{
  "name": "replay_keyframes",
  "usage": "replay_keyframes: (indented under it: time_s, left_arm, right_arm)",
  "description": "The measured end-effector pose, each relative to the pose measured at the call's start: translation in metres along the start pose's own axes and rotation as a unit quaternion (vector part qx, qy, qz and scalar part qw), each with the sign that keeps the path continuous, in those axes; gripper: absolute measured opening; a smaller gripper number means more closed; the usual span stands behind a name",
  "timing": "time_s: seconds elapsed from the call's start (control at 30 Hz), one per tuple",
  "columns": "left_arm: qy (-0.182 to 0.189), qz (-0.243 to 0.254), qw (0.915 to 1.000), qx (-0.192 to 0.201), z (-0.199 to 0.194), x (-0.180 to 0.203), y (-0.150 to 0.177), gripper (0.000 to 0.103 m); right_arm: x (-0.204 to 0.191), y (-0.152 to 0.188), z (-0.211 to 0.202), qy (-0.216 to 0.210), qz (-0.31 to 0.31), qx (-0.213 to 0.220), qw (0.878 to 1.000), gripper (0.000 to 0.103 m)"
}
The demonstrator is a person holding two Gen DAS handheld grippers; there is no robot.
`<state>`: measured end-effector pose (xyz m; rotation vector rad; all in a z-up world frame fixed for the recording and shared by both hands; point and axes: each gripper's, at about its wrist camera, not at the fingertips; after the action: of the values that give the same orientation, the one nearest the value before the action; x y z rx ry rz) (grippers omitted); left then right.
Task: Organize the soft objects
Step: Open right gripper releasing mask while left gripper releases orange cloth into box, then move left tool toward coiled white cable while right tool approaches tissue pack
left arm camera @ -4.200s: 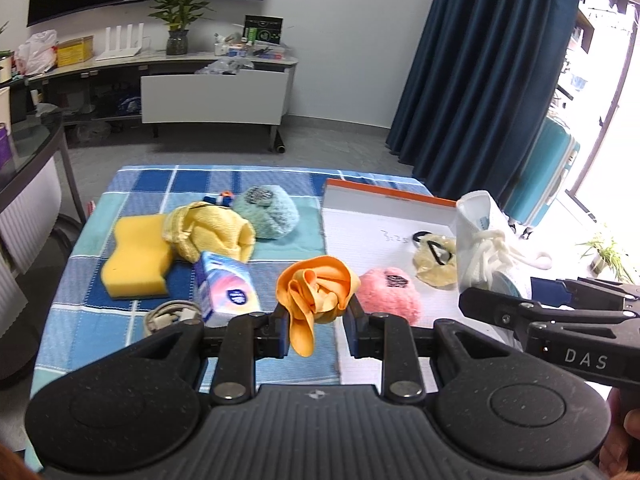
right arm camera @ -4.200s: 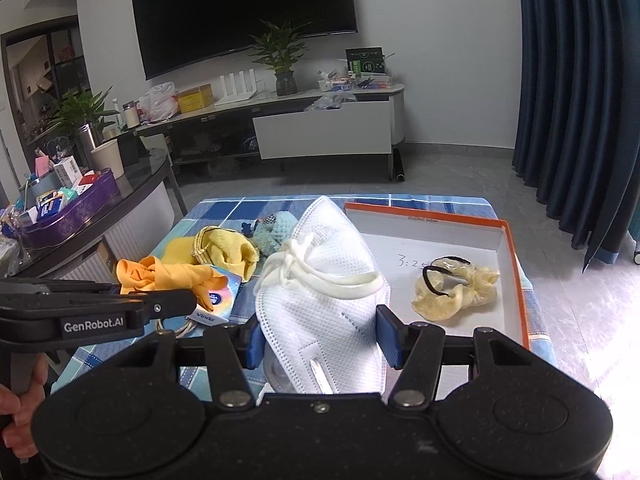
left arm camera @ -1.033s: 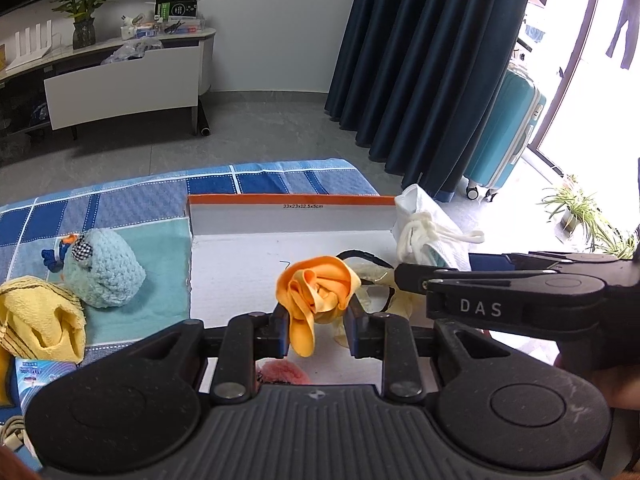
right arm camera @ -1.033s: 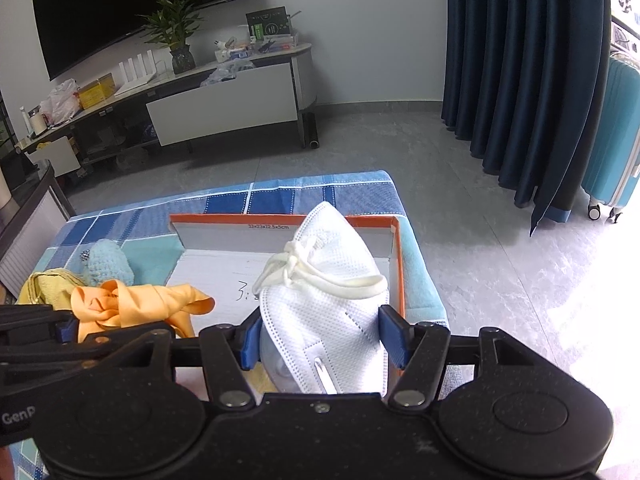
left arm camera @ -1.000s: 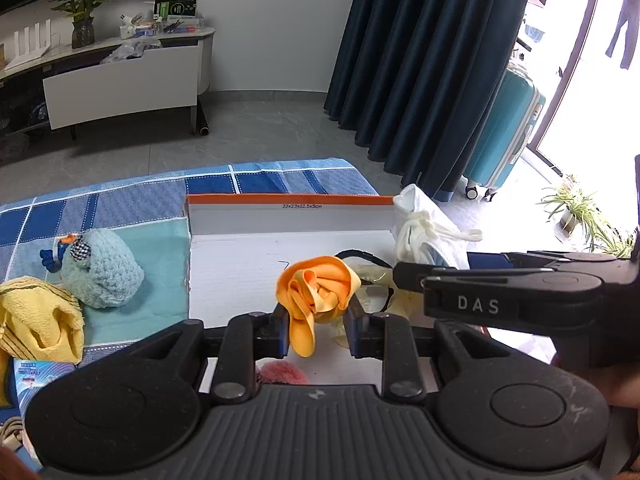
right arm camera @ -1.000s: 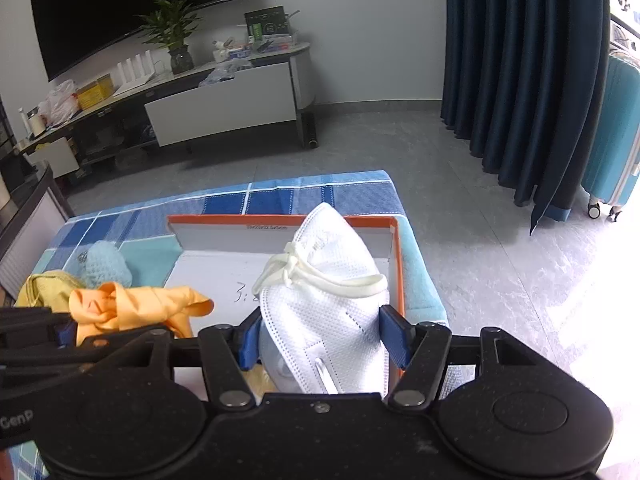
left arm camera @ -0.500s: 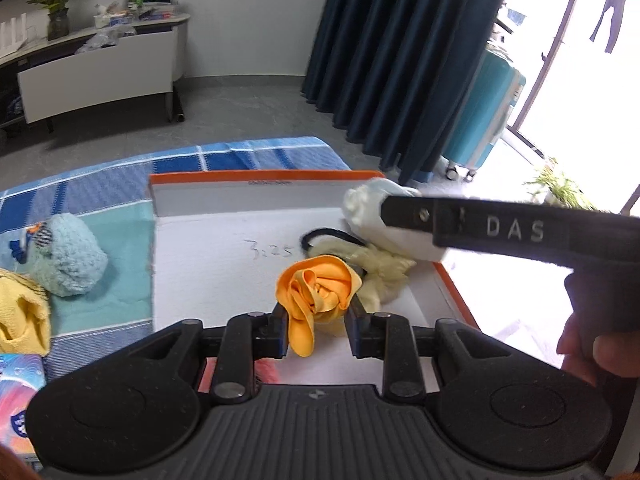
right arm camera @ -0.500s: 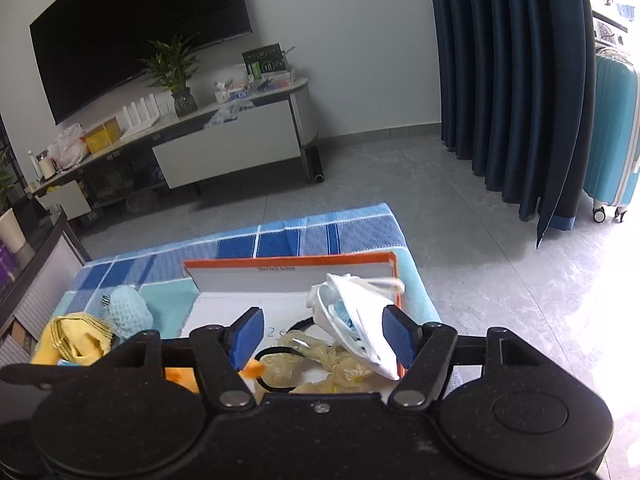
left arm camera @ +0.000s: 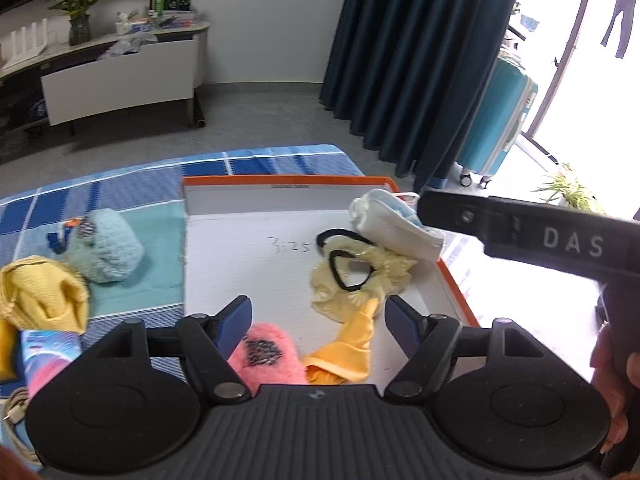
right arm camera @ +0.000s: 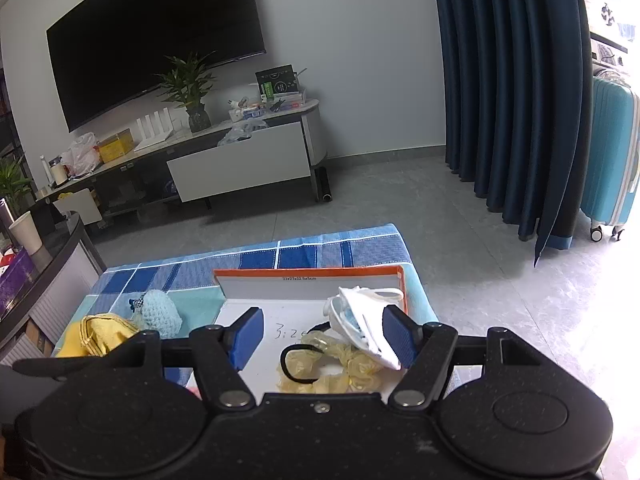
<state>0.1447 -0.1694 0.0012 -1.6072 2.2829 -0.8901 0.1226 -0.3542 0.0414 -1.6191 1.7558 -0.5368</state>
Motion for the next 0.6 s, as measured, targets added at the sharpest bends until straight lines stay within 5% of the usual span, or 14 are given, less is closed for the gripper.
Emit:
replay_keyframes:
  time_s: [0.27, 0.6]
  left_arm:
    - [-0.041, -0.016, 0.9989, 0.018, -0.025, -0.009, 0.005, 0.094]
    - [-0.075, -0.035, 0.9960, 0.032, -0.048, -0.024, 0.017, 0.100]
  right_arm:
    - [-0.009, 0.010, -0.017, 0.005, 0.005, 0.003, 1.000, 0.080]
    - [-0.027, 0.021, -0.027, -0.006, -0.009, -0.002, 1.000, 0.082]
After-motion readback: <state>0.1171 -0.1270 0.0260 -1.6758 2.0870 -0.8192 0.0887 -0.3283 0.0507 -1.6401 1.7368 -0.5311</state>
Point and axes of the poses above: each gripper's, at about its wrist camera, not at the fingertips, and z roughly the way its jaws point, x to its right, y to its underside, and after that the axes turned 8 degrees about -x, right-handed
